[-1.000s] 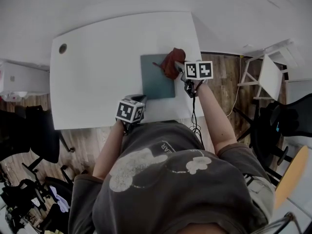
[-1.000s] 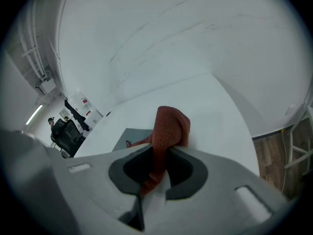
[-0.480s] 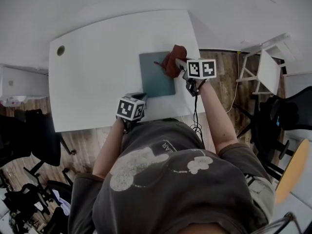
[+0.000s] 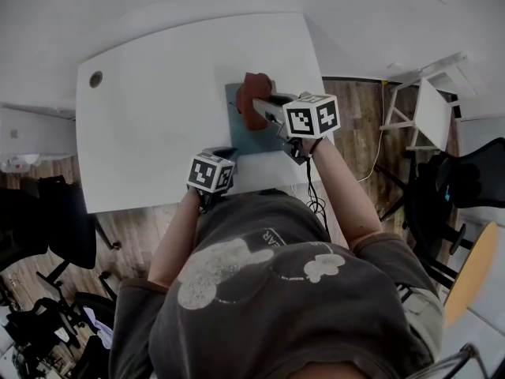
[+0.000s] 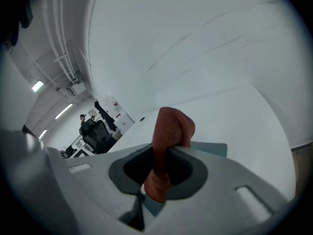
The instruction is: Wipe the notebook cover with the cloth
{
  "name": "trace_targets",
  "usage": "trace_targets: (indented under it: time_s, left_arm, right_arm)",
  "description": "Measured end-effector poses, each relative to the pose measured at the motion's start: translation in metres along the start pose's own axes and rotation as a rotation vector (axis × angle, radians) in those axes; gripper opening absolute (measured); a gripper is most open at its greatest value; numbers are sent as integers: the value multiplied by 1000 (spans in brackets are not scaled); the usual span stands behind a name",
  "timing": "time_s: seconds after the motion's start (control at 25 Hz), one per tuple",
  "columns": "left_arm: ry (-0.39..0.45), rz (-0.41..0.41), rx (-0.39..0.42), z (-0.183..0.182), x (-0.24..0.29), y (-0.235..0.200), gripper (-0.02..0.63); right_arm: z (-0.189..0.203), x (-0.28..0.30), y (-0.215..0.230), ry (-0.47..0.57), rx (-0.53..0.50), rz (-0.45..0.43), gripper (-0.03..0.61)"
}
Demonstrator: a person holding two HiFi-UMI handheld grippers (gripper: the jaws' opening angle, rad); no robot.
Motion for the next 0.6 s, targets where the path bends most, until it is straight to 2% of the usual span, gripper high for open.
trace_targets:
  time_s: [0.12,0.28,0.48,0.6]
  left_arm:
    - [-5,11,-1,2,1,0,-3]
    - [-10,30,-9,5,5,-1,-3]
    - [-14,28,-12,6,5,0,-3]
    - [-11,26,-13,7,4,1,-2]
  right_arm:
    - [9,15,-17,-35,-4,-42,61]
    - [29,34,-25,-84,3,-55,60]
    - [53,50,-15,-139,70,-46,61]
    - [64,53,-5,-169,69,-16,61]
Point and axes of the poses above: the fingertips, and each gripper's own axes: x forward along the fingers, y to its right, z out of its underside, the point moved 3 cm from there along -x, backward along the fingers, and after that the axes turned 6 degrees about y, right-handed, at the moved point
